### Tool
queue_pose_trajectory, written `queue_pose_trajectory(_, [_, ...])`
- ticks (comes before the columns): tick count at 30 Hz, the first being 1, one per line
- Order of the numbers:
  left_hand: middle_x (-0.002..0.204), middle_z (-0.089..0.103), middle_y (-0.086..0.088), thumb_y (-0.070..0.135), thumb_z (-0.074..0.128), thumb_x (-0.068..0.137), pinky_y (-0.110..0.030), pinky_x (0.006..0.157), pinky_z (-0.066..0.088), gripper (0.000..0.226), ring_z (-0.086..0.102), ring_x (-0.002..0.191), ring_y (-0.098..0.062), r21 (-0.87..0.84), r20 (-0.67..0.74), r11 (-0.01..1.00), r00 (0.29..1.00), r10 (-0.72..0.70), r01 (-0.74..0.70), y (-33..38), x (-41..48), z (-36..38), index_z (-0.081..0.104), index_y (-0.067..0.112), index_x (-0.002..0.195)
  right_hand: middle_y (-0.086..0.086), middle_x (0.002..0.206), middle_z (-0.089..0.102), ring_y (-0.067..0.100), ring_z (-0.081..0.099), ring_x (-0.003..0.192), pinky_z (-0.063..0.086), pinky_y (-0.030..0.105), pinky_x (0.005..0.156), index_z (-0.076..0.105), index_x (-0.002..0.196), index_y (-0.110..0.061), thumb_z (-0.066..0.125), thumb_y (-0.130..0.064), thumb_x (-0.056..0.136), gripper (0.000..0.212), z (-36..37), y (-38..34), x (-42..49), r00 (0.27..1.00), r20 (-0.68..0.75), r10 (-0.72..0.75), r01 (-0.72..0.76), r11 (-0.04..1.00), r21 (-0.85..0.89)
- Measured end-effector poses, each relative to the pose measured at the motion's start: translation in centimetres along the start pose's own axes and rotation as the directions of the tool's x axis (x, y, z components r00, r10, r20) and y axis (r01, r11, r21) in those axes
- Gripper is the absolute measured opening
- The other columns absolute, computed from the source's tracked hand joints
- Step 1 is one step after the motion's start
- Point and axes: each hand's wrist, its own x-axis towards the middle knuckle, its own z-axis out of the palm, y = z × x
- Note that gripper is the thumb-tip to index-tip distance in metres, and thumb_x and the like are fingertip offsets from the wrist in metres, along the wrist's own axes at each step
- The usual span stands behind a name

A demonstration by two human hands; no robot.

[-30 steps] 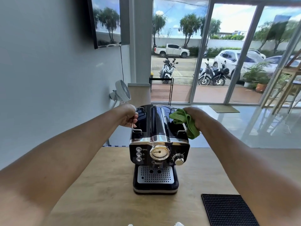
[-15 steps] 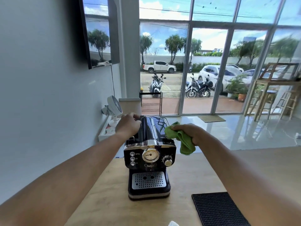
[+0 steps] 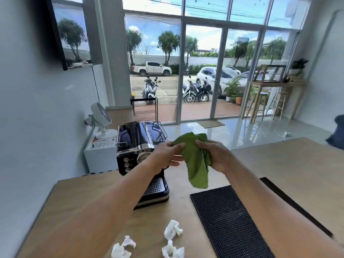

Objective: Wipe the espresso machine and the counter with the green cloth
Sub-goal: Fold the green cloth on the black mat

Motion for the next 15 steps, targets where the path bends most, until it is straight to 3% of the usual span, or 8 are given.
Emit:
queue_pose_trajectory(1, [0.101, 0.069, -0.014, 0.027, 0.067, 0.089, -0.039, 0.08, 0.055, 0.029, 0.068, 0.081, -0.023, -0.028, -0.003, 1.0, 1.0, 0.001, -0.001, -0.4, -0.1, 0.8, 0.057, 0.009, 0.11, 0.022, 0.104, 0.07, 0.034, 0.069, 0.089, 0.059, 0.04, 0.073, 0.062, 0.119, 0.009, 0.069, -0.017, 0.088, 0.041, -0.8, 0.0, -0.7, 1.0, -0.012, -0.006, 0.006, 1.0, 0.003])
queue_pose_trajectory(4, [0.092, 0.069, -0.011, 0.017, 0.065, 0.09, -0.03, 0.061, 0.057, 0.025, 0.068, 0.065, -0.017, -0.139, -0.059, 0.99, 0.998, -0.008, 0.0, -1.2, 0.1, 2.7, 0.057, 0.009, 0.113, 0.021, 0.104, 0.071, 0.034, 0.068, 0.092, 0.057, 0.041, 0.077, 0.064, 0.118, 0.006, 0.064, -0.029, 0.093, 0.043, -2.4, 0.4, -2.0, 1.0, -0.014, -0.007, 0.007, 1.0, 0.027])
queue_pose_trajectory(7, [0.087, 0.067, -0.012, 0.004, 0.061, 0.091, -0.031, 0.051, 0.058, 0.025, 0.068, 0.057, -0.018, -0.29, -0.111, 0.957, 0.993, -0.038, 0.004, -1.6, 0.0, 4.8, 0.055, 0.013, 0.113, 0.021, 0.103, 0.07, 0.034, 0.068, 0.089, 0.057, 0.041, 0.075, 0.063, 0.12, 0.007, 0.06, -0.023, 0.096, 0.039, -3.8, 1.2, -2.8, 0.999, 0.033, 0.031, -0.034, 0.997, 0.076])
queue_pose_trajectory(11, [0.091, 0.066, -0.015, -0.005, 0.05, 0.094, -0.035, 0.055, 0.059, 0.031, 0.064, 0.066, -0.022, -0.314, -0.216, 0.949, 0.976, -0.035, -0.036, -2.3, 0.4, 8.2, 0.061, 0.018, 0.111, 0.023, 0.103, 0.069, 0.034, 0.068, 0.086, 0.058, 0.043, 0.071, 0.064, 0.12, 0.003, 0.067, -0.015, 0.087, 0.038, -6.1, 1.8, -3.6, 0.999, 0.037, 0.022, -0.021, 1.0, -0.008])
queue_pose_trajectory(15, [0.097, 0.069, -0.013, -0.005, 0.037, 0.095, -0.03, 0.061, 0.055, 0.037, 0.063, 0.077, -0.022, -0.312, -0.229, 0.95, 0.968, -0.101, 0.026, -3.2, 0.6, 12.1, 0.068, 0.014, 0.104, 0.019, 0.1, 0.072, 0.033, 0.07, 0.089, 0.058, 0.049, 0.08, 0.068, 0.109, -0.005, 0.073, -0.008, 0.084, 0.026, -7.9, 2.5, -4.2, 0.999, -0.045, 0.026, -0.033, 0.989, -0.147])
